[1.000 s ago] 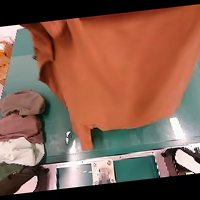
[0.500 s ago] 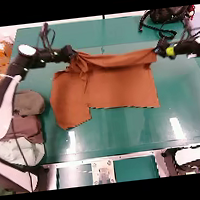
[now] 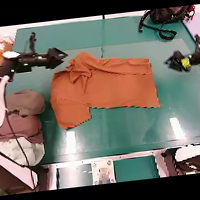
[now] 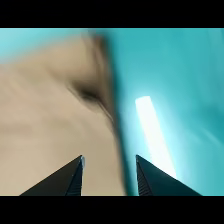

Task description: Fold the shirts.

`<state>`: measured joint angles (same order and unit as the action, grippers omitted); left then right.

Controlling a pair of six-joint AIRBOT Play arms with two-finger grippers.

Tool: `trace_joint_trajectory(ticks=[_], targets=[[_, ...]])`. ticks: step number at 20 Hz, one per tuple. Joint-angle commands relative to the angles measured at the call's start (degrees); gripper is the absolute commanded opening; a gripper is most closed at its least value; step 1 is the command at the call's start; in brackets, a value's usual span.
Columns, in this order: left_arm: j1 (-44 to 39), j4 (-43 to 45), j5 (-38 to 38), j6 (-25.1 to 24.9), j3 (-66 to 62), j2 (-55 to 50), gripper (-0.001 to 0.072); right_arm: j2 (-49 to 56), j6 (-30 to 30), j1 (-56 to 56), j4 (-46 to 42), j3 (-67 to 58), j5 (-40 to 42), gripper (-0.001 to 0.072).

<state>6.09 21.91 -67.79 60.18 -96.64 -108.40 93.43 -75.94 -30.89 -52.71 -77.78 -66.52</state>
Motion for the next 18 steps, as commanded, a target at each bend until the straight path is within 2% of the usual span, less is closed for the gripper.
trace_joint_trajectory(ticks=[1, 6, 11, 12, 14, 15, 16, 18], targets=[[7.43, 4.13, -10.8, 4.81, -0.68, -0.26, 0.0668, -4.61, -0.02, -6.21, -3.08, 11.78, -6.19, 0.042], [10.56, 7.3, -14.84, 5.81, -0.68, -0.26, 0.0668, -6.12, 1.46, -5.09, -3.65, 28.3, -5.57, 0.0423], [10.56, 7.41, -14.86, 5.81, -0.68, -0.26, 0.0668, -6.12, 1.66, 0.92, -2.69, 31.76, -3.26, 0.0413], [10.56, 7.41, -14.97, 5.84, -0.68, -0.26, 0.0668, -6.12, 1.68, 2.12, -2.19, 31.61, -2.51, 0.0359], [10.56, 7.54, -14.95, 6.86, -0.68, -0.26, 0.0668, -6.12, 1.92, 3.72, -2.14, 31.21, -1.51, 0.0341], [10.56, 7.74, -14.97, 7.34, -0.68, -0.24, 0.0668, -6.12, 3.5, 4.02, -2.08, 30.6, -1.42, 0.0146], [10.56, 7.85, -15.06, 7.48, -0.68, -0.26, 0.0668, -6.12, 4.2, 3.93, -2.05, 29.29, -1.42, 0.0016], [10.51, 8.11, -15.37, 9.03, -0.68, -0.26, 0.0668, -6.12, 4.2, 2.56, -2.14, 24.7, -1.22, 0.0014]])
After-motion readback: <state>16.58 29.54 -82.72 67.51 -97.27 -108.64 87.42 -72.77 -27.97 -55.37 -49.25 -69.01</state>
